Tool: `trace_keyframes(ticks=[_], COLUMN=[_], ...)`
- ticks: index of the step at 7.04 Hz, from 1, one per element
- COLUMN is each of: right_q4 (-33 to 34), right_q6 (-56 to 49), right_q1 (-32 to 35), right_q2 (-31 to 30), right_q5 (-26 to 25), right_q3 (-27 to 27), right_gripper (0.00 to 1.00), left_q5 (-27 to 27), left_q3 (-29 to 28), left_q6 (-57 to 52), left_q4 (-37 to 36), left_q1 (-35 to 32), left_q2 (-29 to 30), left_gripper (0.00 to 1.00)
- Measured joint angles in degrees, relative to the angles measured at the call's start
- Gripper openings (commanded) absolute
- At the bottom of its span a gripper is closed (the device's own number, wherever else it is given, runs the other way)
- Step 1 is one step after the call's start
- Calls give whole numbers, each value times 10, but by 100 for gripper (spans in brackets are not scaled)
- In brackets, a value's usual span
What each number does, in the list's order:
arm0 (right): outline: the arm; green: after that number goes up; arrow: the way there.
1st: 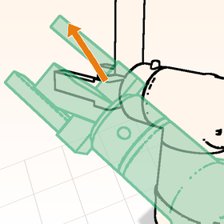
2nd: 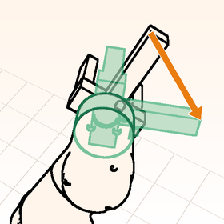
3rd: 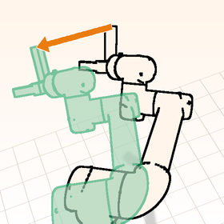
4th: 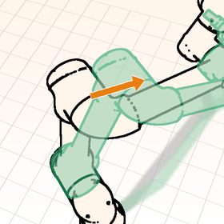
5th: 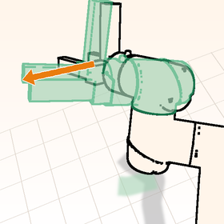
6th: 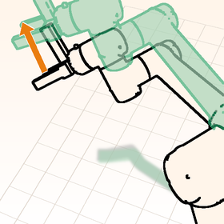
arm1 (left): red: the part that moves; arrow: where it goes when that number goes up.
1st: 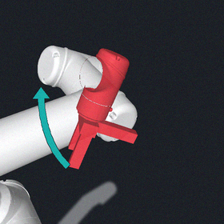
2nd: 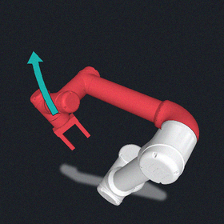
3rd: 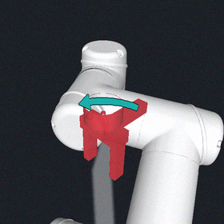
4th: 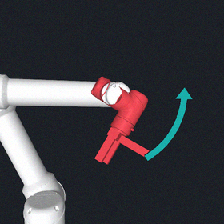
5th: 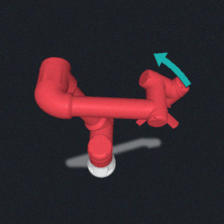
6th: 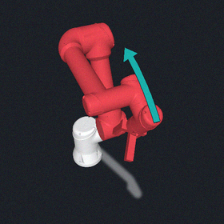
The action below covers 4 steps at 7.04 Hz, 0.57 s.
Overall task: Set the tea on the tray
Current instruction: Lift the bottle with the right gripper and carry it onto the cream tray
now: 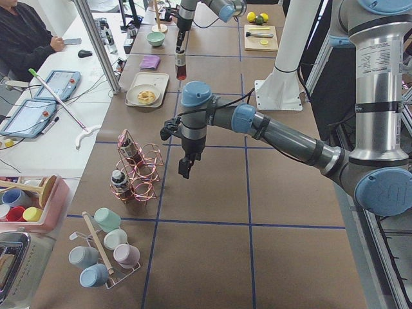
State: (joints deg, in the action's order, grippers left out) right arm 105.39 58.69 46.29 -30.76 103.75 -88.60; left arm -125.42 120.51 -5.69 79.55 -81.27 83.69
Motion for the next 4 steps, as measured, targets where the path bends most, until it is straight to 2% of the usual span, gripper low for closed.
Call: trace_keyframes(ticks=[2,4], right_q4=[-84,-142], right_q6=[-39,-57], right_q1=[52,71], right_q2=[41,53], right_q5=[46,59], right_q3=[141,226], right_gripper=[0,0], left_q5=[0,0], left_q3=[2,2], left_q6=[0,0], left_q4=[0,0], left_q1=[-7,-10], left_q2=[1,2], left_gripper=[100,100])
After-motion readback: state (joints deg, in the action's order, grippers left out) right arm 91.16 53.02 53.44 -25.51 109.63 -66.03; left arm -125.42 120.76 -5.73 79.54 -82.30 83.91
